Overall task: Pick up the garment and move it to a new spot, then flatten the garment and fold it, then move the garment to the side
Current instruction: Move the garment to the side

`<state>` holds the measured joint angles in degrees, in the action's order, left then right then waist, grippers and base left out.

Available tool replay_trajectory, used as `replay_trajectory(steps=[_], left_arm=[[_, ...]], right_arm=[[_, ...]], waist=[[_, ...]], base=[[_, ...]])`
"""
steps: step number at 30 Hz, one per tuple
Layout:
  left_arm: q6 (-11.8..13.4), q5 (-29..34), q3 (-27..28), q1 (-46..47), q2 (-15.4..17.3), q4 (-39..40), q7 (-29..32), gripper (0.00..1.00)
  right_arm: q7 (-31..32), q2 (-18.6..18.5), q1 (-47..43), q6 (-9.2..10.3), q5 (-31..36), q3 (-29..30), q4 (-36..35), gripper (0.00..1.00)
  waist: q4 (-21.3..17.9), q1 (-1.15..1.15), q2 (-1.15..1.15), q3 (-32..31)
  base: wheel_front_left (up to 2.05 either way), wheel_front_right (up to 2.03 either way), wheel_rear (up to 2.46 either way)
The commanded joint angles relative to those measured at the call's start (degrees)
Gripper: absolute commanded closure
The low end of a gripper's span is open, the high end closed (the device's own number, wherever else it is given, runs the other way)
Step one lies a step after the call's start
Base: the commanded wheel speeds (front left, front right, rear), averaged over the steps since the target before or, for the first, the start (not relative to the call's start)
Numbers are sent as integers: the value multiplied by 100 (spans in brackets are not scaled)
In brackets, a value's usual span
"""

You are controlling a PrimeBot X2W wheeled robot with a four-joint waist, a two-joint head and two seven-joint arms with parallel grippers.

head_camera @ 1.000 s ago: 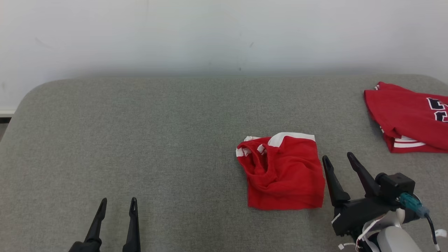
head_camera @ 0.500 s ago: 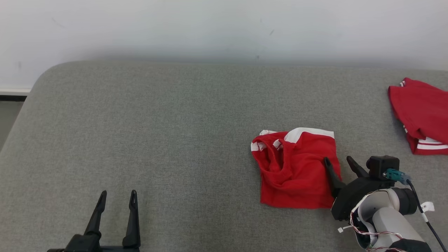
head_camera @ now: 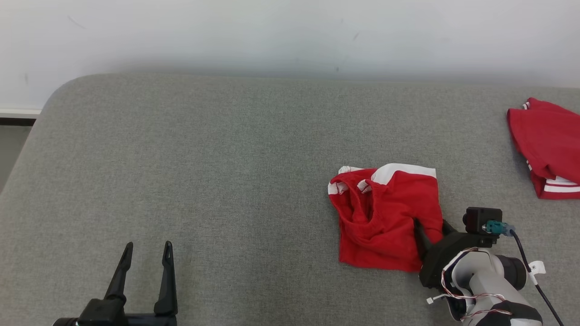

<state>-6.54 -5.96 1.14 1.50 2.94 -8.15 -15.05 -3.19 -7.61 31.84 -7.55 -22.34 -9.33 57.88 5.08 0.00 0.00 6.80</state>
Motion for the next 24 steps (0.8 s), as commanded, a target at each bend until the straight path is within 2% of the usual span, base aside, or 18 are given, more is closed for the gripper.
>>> replay_trajectory(steps=[1, 2, 3, 10, 16, 24], left_arm=[[1, 26, 14, 64, -8, -12, -16, 0], [-1, 21, 14, 71, -8, -16, -16, 0], [-2, 18, 13, 77, -8, -22, -16, 0], [-17, -21, -17, 168, -8, 13, -16, 0], [-24, -118, -129, 318, -8, 70, -16, 0], [-43, -186, -166, 711, -7, 255, -16, 0]], right_arm=[[21, 59, -23, 18, -72, -31, 75, 40], [14, 74, 10, 18, -122, -67, 110, 80], [-1, 77, 41, 18, -157, -102, 142, 100], [-148, -241, 476, 18, -120, -652, 103, 100], [-20, -823, 958, 18, -128, -1316, -173, 100], [290, -1778, 1829, 18, -398, -2071, -921, 100]], waist=[[-6, 0, 0, 9], [-9, 0, 0, 20], [-12, 0, 0, 30], [-10, 0, 0, 246], [-56, 0, 0, 618], [-402, 0, 0, 1354]], base=[[0, 0, 0], [0, 0, 0], [0, 0, 0], [0, 0, 0], [0, 0, 0], [0, 0, 0]])
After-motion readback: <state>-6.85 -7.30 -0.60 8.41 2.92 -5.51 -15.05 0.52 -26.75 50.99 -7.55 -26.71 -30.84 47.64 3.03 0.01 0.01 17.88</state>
